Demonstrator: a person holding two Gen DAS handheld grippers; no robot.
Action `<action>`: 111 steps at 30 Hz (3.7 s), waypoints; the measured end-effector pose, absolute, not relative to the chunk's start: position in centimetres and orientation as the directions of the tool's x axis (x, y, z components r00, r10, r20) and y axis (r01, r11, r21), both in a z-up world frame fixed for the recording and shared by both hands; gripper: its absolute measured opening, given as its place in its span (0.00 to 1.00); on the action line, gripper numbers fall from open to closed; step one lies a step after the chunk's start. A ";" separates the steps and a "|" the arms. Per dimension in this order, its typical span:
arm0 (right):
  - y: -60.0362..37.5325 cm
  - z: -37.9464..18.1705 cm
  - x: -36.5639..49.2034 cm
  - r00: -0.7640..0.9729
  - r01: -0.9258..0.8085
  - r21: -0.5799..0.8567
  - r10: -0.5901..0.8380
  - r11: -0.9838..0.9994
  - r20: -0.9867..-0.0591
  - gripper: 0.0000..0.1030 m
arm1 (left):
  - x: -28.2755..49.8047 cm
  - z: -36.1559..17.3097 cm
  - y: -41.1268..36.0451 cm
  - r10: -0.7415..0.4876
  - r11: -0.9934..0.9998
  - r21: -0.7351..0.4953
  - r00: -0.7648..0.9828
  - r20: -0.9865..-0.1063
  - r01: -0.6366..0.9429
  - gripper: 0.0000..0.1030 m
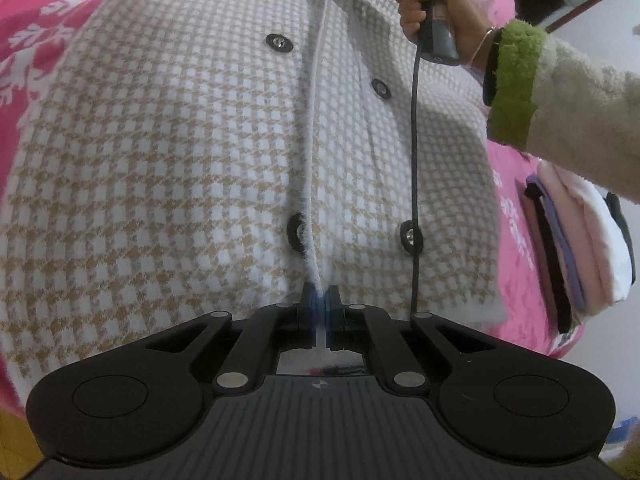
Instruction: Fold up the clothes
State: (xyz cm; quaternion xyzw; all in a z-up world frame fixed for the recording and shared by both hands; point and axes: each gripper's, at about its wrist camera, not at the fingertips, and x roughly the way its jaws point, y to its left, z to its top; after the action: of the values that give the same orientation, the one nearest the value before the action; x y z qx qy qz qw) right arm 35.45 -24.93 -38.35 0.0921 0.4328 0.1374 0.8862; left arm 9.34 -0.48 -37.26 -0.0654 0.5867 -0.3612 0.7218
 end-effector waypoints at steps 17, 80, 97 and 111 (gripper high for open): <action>-38.9 -26.4 17.3 0.543 0.058 0.401 0.308 0.914 -0.781 0.38 | 12.8 -38.8 -0.5 -0.601 0.714 -0.600 -0.124 -0.789 0.361 0.08; -32.1 -38.4 -12.1 0.500 0.471 -0.207 -0.453 0.857 -0.738 0.65 | 14.1 -39.0 -2.1 -0.465 0.773 -0.485 -0.156 -0.872 0.408 0.18; -27.2 -38.6 -13.5 0.654 -0.171 -0.613 -0.376 0.771 -0.656 0.79 | 13.3 -38.8 -0.4 -0.528 0.752 -0.517 -0.096 -0.844 0.409 0.18; -30.8 -27.1 -7.2 0.520 0.060 -0.446 -0.409 0.893 -0.750 0.58 | 13.7 -32.9 1.0 -0.536 0.725 -0.462 -0.003 -0.844 0.510 0.18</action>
State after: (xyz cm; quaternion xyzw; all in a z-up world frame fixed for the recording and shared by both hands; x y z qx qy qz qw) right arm -7.16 -30.85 -27.09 -0.1856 0.4703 -0.1375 0.8517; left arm 13.66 1.03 -32.91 -0.0106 0.6034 -0.3705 0.7061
